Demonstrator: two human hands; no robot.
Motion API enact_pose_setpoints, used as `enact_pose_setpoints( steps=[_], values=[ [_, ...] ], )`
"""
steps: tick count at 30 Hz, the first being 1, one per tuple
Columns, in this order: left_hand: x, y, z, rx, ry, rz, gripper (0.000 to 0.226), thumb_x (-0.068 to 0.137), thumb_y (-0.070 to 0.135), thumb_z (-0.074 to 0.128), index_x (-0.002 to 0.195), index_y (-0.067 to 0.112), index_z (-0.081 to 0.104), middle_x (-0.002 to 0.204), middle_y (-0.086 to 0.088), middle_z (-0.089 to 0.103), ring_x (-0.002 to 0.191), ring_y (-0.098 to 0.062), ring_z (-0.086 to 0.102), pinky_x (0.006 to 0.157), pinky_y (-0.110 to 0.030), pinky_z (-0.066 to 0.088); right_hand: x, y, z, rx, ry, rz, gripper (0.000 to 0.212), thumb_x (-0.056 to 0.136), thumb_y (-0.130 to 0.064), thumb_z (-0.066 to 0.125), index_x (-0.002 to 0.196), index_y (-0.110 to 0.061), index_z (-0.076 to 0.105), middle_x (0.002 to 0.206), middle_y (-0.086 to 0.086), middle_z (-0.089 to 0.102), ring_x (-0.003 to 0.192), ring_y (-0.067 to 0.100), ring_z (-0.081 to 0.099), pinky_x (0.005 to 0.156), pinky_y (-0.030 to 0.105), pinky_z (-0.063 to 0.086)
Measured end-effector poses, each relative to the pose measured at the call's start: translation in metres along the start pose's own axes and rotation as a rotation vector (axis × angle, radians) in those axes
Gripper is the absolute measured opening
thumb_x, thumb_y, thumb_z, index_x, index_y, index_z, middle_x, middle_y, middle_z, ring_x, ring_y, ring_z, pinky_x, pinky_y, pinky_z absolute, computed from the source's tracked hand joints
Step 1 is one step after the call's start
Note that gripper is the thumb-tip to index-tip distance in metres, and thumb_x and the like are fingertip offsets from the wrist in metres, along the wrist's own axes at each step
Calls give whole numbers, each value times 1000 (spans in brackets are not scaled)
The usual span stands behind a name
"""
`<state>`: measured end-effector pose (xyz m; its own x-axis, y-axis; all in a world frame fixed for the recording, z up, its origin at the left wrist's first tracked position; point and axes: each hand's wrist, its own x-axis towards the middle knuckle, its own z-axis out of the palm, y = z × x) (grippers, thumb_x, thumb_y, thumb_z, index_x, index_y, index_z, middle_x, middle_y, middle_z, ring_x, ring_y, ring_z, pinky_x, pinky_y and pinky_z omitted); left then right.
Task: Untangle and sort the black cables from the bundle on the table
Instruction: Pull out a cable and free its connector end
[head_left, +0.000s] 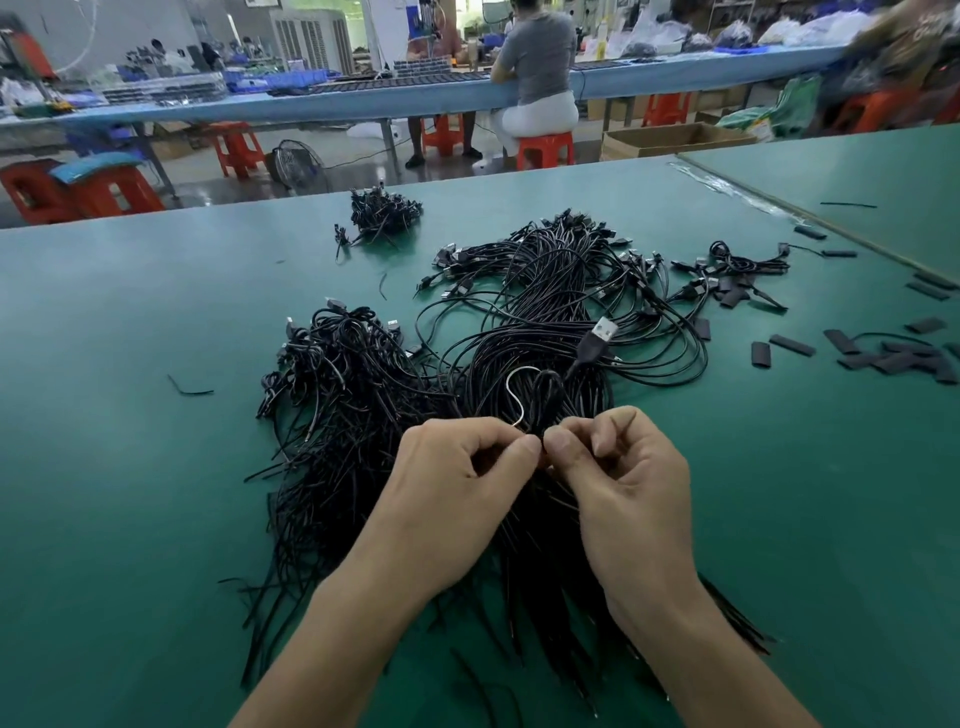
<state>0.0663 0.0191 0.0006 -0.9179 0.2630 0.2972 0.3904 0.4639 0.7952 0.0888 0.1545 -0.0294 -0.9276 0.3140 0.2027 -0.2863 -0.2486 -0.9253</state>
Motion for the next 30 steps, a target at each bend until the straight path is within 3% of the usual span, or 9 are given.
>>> enact_pose_setpoints(
  steps=[3,6,7,10,11,15,18,26,30],
  values=[
    [-2,3,1,50,-48,-1,37,98,32,53,70,14,68,54,-1,60,51,-22,49,49,-33,45,0,0,0,29,-7,-5,35,90,6,63,71,-15,43,73,-4,66,72,7,64,75,18,54],
    [-2,10,-4,5,12,-46,37,97,28,37,64,18,52,54,9,45,52,-2,35,48,-23,40,-2,-2,2,99,-98,64,29,91,7,60,74,-9,43,72,-1,66,61,7,61,59,16,53],
    [-2,9,-4,-77,-6,-88,36,95,34,35,68,14,47,58,8,44,55,0,37,55,-25,44,-3,-2,4,129,-130,93,32,91,7,60,72,-14,45,74,4,65,57,10,58,54,18,51],
    [1,1,-6,-179,-141,-198,78,89,69,33,82,-5,56,63,-5,45,61,-17,44,61,-42,42,-3,0,4,102,-164,127,45,89,4,63,62,-28,49,77,6,65,62,12,58,57,23,51],
    [2,-2,-6,-198,-144,-177,75,87,71,40,81,1,65,62,-4,48,60,-19,46,60,-42,42,-3,1,4,65,-162,121,47,89,4,64,61,-29,49,75,4,64,65,11,58,60,23,52],
    [5,-6,-6,-225,-78,-52,5,86,36,74,87,35,79,80,6,70,69,-7,62,66,-27,52,-2,3,3,-40,-130,106,47,90,3,66,61,-28,45,65,-4,58,62,10,52,62,26,50],
    [4,-11,-6,-174,-63,8,23,84,21,79,92,42,76,84,7,64,65,-1,51,64,-15,42,0,4,1,-64,-79,97,46,89,7,63,63,-26,42,61,-10,55,59,8,49,60,25,48],
    [1,-6,-12,-161,-158,78,33,86,11,65,98,40,75,72,3,64,57,-17,57,54,-24,45,-1,-1,0,38,-67,141,39,90,12,58,71,-18,44,66,-2,62,65,14,56,62,24,53],
    [1,-3,-12,-242,-182,30,26,92,32,52,93,32,78,79,0,75,72,-17,71,62,-29,56,-1,-5,0,47,-20,159,35,89,4,66,71,-19,47,76,8,66,71,20,62,71,37,56]
  ],
)
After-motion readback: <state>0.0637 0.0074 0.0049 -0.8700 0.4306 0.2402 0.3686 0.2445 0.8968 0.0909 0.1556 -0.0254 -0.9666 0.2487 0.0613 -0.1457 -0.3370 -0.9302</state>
